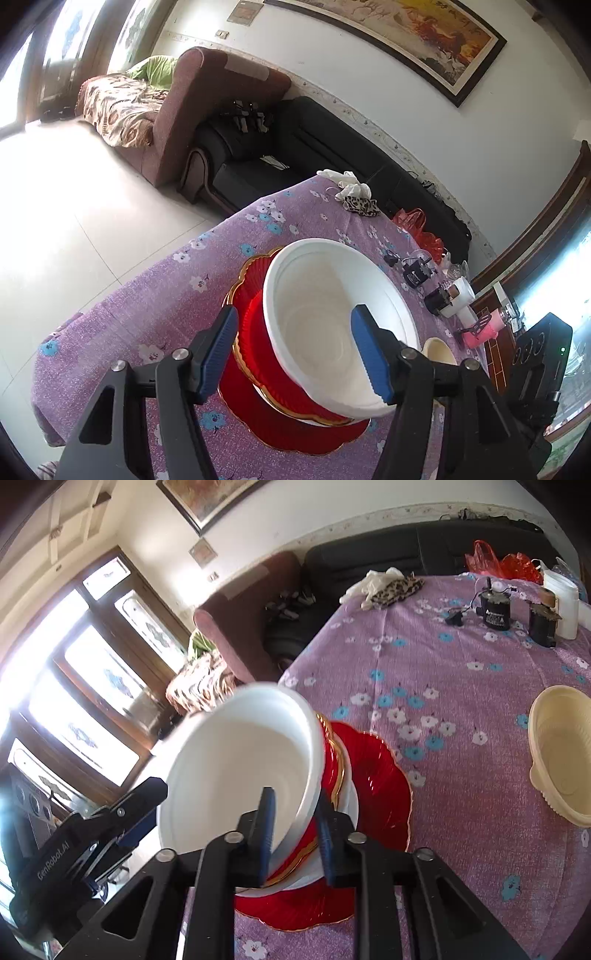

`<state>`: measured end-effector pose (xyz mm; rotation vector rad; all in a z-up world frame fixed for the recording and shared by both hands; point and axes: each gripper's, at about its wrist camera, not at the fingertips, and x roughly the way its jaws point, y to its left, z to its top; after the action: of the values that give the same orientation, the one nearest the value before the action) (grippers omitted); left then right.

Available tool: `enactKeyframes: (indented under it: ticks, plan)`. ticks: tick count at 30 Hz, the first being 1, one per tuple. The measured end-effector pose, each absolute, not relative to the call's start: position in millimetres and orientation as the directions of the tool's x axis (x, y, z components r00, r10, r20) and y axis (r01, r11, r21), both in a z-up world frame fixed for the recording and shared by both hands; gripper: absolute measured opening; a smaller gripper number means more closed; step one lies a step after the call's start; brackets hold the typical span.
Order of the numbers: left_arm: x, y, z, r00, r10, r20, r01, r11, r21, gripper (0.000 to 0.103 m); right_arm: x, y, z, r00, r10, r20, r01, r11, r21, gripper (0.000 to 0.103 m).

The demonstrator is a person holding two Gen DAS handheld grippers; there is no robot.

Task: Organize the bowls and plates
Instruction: 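Carry the white bowl with both grippers over the plate stack, then lower the white bowl onto the stack and open both grippers, then move both tools to the beige plastic bowl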

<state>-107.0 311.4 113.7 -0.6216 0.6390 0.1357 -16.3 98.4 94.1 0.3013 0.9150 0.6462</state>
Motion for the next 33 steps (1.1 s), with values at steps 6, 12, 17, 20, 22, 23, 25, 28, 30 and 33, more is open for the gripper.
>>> enactKeyframes:
  ticks: [6, 12, 17, 20, 22, 23, 25, 28, 30, 33]
  plan:
    - [-112.6, 301.2, 121.6, 0.808, -0.027, -0.588, -0.304, 0.837, -0.456, 0.068, -21.0, 78.3, 109.1, 0.512, 0.644, -0.569, -0.378, 0.763, 0.523, 0.056]
    - [-121.5, 275.4, 140.3, 0.836, 0.094, -0.541, -0.319, 0.884, -0.341, 0.089, -33.0, 47.4, 129.4, 0.615, 0.608, -0.502, -0.381, 0.787, 0.486, 0.06]
    - [-122.2, 235.3, 155.7, 0.854, 0.193, -0.484, -0.312, 0.933, -0.179, 0.102, -40.7, 6.6, 128.7, 0.686, 0.543, -0.485, -0.341, 0.828, 0.445, 0.064]
    - [-114.1, 209.0, 155.2, 0.853, 0.157, -0.497, -0.249, 0.961, -0.124, 0.102, -41.4, -20.2, 120.9, 0.715, 0.494, -0.494, -0.297, 0.855, 0.425, 0.064]
    - [-108.8, 194.1, 150.9, 0.841, 0.129, -0.525, -0.213, 0.972, -0.102, 0.102, -40.8, -41.0, 112.9, 0.725, 0.465, -0.508, -0.259, 0.868, 0.424, 0.064]
    - [-104.5, 183.7, 147.5, 0.833, 0.113, -0.542, -0.191, 0.978, -0.089, 0.102, -41.0, -49.8, 109.3, 0.727, 0.454, -0.514, -0.242, 0.871, 0.427, 0.064]
    - [-101.2, 169.2, 142.9, 0.824, 0.094, -0.559, -0.161, 0.984, -0.071, 0.102, -40.2, -71.2, 101.6, 0.733, 0.428, -0.528, -0.2, 0.878, 0.434, 0.064]
    - [-94.5, 143.8, 136.6, 0.813, 0.083, -0.577, -0.122, 0.992, -0.029, 0.102, -40.8, -101.1, 93.1, 0.744, 0.396, -0.538, -0.147, 0.883, 0.446, 0.064]
    - [-90.7, 129.1, 134.4, 0.806, 0.078, -0.586, -0.099, 0.995, -0.003, 0.102, -40.1, -114.3, 90.7, 0.751, 0.377, -0.542, -0.123, 0.887, 0.446, 0.064]
    - [-87.9, 112.2, 130.8, 0.798, 0.075, -0.598, -0.079, 0.997, 0.019, 0.102, -36.4, -138.0, 86.7, 0.766, 0.34, -0.545, -0.08, 0.893, 0.444, 0.064]
